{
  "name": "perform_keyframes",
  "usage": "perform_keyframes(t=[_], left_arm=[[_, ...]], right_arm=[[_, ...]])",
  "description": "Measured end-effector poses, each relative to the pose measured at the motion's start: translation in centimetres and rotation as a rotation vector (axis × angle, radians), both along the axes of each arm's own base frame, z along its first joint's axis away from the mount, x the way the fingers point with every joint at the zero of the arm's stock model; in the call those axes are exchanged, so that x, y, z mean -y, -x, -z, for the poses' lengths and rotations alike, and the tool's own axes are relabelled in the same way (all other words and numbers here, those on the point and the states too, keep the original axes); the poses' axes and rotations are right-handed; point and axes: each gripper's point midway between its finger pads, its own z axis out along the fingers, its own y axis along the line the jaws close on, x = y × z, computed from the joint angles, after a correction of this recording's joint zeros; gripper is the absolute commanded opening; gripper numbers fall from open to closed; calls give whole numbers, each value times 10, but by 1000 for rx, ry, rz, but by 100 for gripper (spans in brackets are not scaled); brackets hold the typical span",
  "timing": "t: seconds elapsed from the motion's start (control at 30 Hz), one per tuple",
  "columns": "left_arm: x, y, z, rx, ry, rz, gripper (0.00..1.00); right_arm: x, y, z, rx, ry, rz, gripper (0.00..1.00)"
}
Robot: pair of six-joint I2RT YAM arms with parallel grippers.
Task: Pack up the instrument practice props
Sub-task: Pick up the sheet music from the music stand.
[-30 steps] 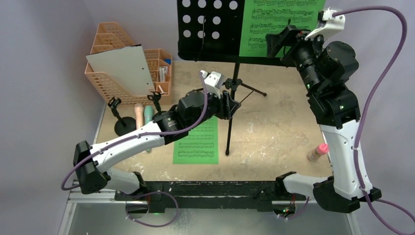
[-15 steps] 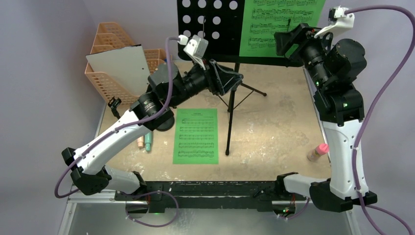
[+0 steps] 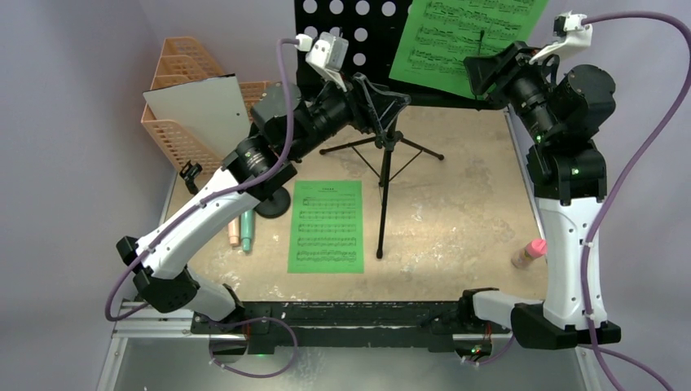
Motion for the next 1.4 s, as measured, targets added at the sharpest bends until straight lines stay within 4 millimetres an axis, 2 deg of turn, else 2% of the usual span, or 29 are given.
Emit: perform_keyframes(t=[0.2,0.4,0.7,0.83,0.93,1.4], left_arm=[[0,-23,18,-34,-42,-64,57],[-3,-40,23,-38,-62,-118,57],[-12,-45,8,-16,-40,-152,57],[-12,-49,4,-13,-34,-160,57],[-10,-52,4,-13,-34,-164,57],[10,-62,14,-21,-51,-133,57]], right_arm=[[-5,1,5,-7,-8,-32,45],[-7,2,7,-11,-9,-49,43],[-8,2,6,-8,-9,-50,32],[-8,2,4,1,-9,-54,24],[-9,3,3,5,-8,-61,17],[-17,6,0,30,-3,-110,1]])
